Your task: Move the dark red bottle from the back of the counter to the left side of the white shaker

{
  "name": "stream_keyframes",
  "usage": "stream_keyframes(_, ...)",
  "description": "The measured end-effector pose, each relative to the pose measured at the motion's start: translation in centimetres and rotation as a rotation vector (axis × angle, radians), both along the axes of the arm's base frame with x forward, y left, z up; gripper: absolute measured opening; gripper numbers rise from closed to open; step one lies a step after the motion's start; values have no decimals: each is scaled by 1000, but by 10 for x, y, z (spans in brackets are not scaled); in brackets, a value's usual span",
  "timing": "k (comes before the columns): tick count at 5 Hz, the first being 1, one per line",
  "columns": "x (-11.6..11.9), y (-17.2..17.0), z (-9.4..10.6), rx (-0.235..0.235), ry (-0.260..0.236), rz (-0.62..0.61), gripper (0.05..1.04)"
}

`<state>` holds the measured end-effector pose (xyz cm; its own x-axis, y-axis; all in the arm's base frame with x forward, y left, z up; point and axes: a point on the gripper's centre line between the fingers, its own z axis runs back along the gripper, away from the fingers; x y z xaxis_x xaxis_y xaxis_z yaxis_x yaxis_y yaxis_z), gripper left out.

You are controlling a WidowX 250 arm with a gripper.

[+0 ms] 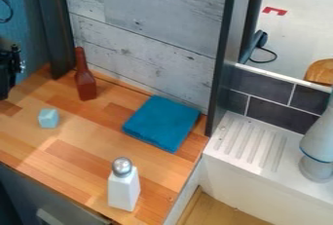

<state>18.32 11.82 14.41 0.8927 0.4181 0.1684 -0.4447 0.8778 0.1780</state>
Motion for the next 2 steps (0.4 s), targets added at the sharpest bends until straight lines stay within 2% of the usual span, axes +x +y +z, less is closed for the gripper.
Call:
stream_keyframes(1,0,-1,-5,-15,17,0,1001)
stream_keyframes(2,31,7,-19,-70,30,33,1001)
